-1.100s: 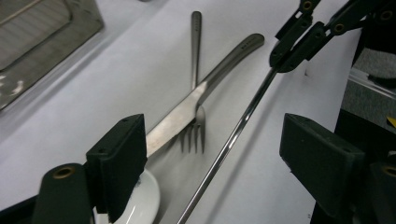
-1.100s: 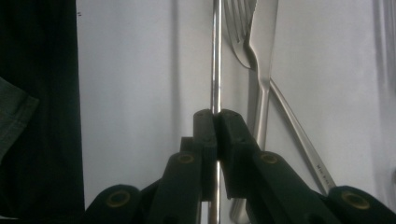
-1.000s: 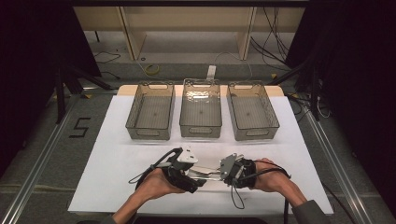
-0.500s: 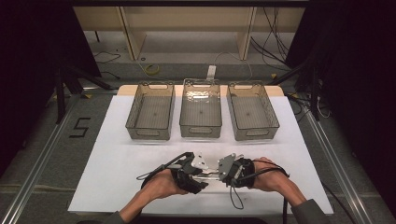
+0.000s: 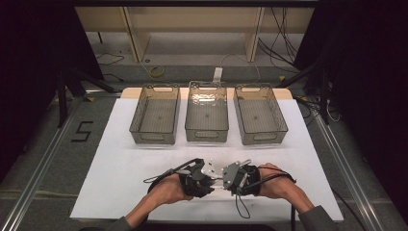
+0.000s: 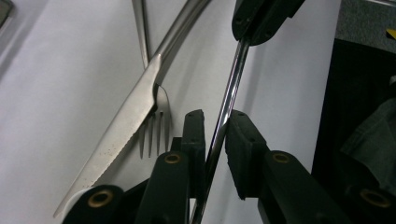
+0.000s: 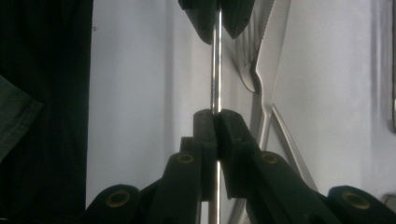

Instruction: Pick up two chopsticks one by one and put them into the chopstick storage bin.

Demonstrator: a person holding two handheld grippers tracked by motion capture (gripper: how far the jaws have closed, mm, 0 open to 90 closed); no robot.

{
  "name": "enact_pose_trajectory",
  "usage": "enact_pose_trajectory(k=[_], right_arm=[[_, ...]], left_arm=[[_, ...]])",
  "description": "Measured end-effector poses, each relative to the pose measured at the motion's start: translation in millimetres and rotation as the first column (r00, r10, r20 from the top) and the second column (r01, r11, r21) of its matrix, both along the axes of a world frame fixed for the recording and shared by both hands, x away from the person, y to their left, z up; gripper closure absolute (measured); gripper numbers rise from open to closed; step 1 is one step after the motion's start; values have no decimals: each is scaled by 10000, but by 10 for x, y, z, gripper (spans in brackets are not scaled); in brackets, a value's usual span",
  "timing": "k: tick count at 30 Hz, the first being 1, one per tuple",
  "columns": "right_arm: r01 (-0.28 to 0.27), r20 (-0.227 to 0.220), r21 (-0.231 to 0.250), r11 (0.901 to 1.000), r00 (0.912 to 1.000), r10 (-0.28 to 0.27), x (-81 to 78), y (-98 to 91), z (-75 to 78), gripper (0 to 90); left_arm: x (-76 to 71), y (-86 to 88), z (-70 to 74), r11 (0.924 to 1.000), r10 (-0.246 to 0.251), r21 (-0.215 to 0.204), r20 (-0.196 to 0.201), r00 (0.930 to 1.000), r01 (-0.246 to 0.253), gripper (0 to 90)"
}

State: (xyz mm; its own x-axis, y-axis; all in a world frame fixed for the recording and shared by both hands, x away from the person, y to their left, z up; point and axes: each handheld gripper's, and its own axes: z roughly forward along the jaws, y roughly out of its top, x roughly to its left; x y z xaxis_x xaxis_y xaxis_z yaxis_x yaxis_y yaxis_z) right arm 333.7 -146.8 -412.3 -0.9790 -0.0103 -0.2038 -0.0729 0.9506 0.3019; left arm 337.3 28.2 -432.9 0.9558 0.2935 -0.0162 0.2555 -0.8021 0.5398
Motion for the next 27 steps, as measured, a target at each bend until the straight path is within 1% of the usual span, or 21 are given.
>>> enact_pose_trajectory(k=[3,4,5,6,8,9,10,12,13,15,16,17,19,20,21,22,23,24,25,26,27], right_arm=[[-242,-32,15,9997,9997,242,-18,5,-16,859],[-260,-33,-44,9997,9997,260,-22,4,-13,851],[-254,66,91,9996,9997,253,-15,-2,-20,831],[-1,123,168,9999,9999,-1,-6,-12,-13,812],[330,-167,557,9979,9993,-321,14,-46,-9,789],[589,-301,931,9939,9980,-563,24,-70,-1,774],[836,-352,1171,9896,9962,-800,28,-88,9,747],[1311,-638,2060,9697,9907,-1204,81,-176,44,723],[1520,-785,2262,9621,9874,-1375,92,-213,61,698],[1945,-1031,2929,9362,9798,-1713,122,-308,90,653],[2040,-1043,3068,9296,9781,-1802,126,-335,97,626],[2303,-991,3223,9182,9728,-2092,131,-373,104,612],[2602,-1046,3486,9004,9655,-2385,133,-421,97,573],[2890,-1144,3711,8825,9573,-2654,135,-446,90,561],[3239,-1406,3999,8574,9461,-2918,141,-480,75,549],[3432,-1548,4152,8425,9393,-3063,139,-497,63,531],[3747,-1585,4379,8173,9270,-3400,139,-528,40,505],[4004,-1697,4514,7975,9159,-3638,144,-555,18,483],[4190,-1757,4643,7803,9071,-3825,147,-574,2,462],[4455,-1786,4859,7520,8928,-4135,150,-603,-19,447],[4759,-1962,5137,7139,8752,-4422,156,-644,-44,430]], left_arm=[[-24,2,15,9994,-333,93,-113,9994,334,804],[-32,5,17,9990,-446,-73,-236,9987,444,816],[-31,12,28,9985,-541,-147,-335,9980,537,836],[-36,14,37,9987,-483,-191,-301,9984,477,850],[-25,35,56,9987,-410,-305,-409,9983,398,853],[-18,48,63,9989,-372,-290,-353,9987,362,854],[-2,69,63,9993,-187,-342,-390,9991,173,855],[33,108,58,9995,4,-313,-376,9993,-16,855],[50,131,53,9995,133,-296,-335,9994,-143,855],[82,178,53,9986,368,-372,-363,9987,-382,855],[100,205,62,9980,501,-380,-357,9981,-514,855],[112,224,67,9972,597,-427,-370,9975,-613,856],[137,260,77,9949,835,-531,-366,9958,-854,856],[153,286,85,9935,981,-541,-345,9946,-999,855],[163,304,90,9920,1091,-600,-313,9935,-1108,856],[184,339,102,9904,1215,-626,-358,9919,-1235,856],[195,363,109,9884,1344,-669,-309,9904,-1362,856],[205,383,115,9866,1443,-730,-284,9891,-1461,855],[219,409,123,9837,1594,-798,-292,9868,-1613,855],[240,443,136,9805,1752,-873,-173,9844,-1761,855],[252,466,144,9772,1891,-948,-166,9818,-1898,855]])
